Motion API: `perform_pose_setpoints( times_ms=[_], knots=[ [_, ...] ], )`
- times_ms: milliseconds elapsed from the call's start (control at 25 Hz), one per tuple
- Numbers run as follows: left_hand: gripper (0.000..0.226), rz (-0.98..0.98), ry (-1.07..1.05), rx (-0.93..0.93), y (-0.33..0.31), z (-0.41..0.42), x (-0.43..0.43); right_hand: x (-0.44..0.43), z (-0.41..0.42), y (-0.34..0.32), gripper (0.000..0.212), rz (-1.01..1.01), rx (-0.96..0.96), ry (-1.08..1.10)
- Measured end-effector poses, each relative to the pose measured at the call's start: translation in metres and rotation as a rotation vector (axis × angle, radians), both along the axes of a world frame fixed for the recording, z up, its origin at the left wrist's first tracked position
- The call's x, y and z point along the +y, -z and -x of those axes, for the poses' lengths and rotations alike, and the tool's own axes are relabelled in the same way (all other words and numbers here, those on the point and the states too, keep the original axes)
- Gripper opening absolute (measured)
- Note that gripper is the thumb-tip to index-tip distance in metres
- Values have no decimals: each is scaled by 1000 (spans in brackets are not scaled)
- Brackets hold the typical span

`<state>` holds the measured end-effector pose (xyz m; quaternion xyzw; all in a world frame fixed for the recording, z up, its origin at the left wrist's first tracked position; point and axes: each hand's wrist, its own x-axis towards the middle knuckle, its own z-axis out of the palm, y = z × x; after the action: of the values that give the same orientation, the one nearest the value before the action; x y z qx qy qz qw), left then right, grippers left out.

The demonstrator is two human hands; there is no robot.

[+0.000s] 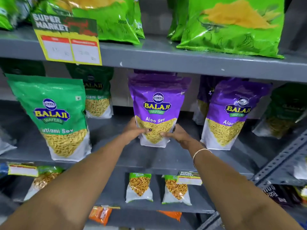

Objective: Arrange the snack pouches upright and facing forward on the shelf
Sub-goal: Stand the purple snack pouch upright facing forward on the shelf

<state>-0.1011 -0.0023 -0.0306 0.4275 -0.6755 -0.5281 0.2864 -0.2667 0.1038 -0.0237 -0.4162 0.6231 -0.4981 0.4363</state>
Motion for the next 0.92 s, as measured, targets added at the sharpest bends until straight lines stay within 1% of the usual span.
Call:
perform_pose_setpoints(
  times_ms=[120,240,360,440,560,600,680,800,920],
  knots=[
    [54,-1,-66,23,-1,-4,9,1,-9,2,61,60,-26,17],
    [55,-22,-85,0,-1,-13,20,11,-18,4,60,42,2,45],
    [59,-20,-91,-43,3,-26,35,27,-27,4,46,47,24,13],
    [63,-1,-110,-69,5,-33,45,36,-31,7,44,21,33,7],
    [62,49,-128,-119,6,-42,56,46,-34,10,52,-66,84,70],
    [62,66,-125,-142,5,-43,58,49,-36,8,48,-82,90,74],
    [62,98,-116,-198,2,-45,60,53,-42,4,41,-90,99,69],
    [62,108,-97,-228,0,-48,62,57,-47,3,51,-73,77,82],
    [62,105,-102,-224,-1,-50,66,60,-50,1,44,-92,60,69]
  ],
)
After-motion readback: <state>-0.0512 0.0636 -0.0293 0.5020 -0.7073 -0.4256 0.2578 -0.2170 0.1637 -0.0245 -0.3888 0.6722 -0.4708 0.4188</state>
